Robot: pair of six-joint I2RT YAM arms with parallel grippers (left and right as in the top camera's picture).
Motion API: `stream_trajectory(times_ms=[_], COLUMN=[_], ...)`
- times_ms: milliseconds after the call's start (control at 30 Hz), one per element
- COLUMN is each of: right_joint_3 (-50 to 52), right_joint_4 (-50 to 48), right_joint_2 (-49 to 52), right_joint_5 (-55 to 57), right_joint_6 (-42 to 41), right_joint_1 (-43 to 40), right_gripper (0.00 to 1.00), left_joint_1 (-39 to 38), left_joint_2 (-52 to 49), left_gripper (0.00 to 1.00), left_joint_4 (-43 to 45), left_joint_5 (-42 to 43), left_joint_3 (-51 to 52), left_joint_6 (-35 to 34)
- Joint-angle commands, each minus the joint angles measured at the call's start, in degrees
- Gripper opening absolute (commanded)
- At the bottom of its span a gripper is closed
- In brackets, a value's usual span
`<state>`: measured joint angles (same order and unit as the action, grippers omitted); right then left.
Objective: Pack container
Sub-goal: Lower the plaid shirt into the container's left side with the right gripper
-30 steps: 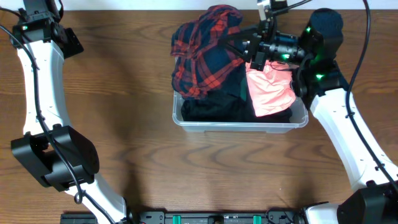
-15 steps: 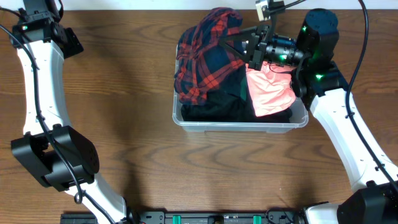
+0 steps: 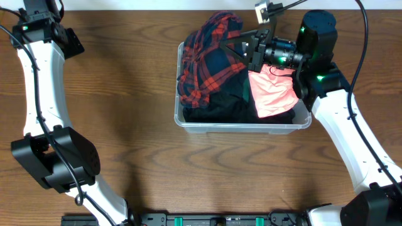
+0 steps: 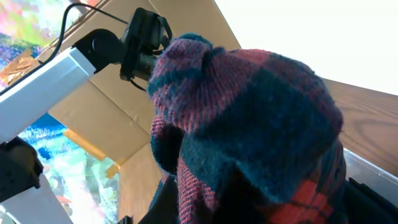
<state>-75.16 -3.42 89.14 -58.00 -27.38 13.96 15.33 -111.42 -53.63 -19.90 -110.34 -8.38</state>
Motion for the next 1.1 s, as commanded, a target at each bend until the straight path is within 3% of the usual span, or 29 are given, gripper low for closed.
stream_trajectory(times_ms=[0, 533, 700, 800, 967, 1067], right_joint_3=[-0.68, -0.68, -0.68, -0.68, -0.68, -0.68], right_joint_4=[-0.31, 0.07, 1.46, 3.72, 7.74, 9.81], right_joint_2=[-0.61, 1.33, 3.37, 4.02, 4.09, 4.09], right_joint_5=[0.61, 1.22, 1.25, 1.25, 1.11, 0.98], right_joint_6=[1.33, 2.84, 3.17, 5.40, 6.05, 6.23], right_joint_1=[0.94, 2.93, 2.84, 2.32, -0.81, -2.56], right_gripper=[0.01, 0.01, 0.24, 0.23, 0.08, 0.05], left_joint_1=[0.13, 0.13, 0.13, 0.13, 0.13, 0.13], left_joint_2=[-0.28, -0.28, -0.28, -0.28, -0.28, -0.28], left_gripper=[0.98, 0.98, 0.98, 0.98, 0.98, 0.98], left_joint_4=[-0.15, -0.15, -0.15, -0.15, -0.15, -0.15], left_joint_5=[-0.72, -0.72, -0.72, -0.72, -0.72, -0.72], left_joint_3=[-0.02, -0.02, -0.02, -0.02, -0.02, -0.02], left_joint_6=[-0.09, -0.09, -0.09, -0.09, -0.09, -0.09])
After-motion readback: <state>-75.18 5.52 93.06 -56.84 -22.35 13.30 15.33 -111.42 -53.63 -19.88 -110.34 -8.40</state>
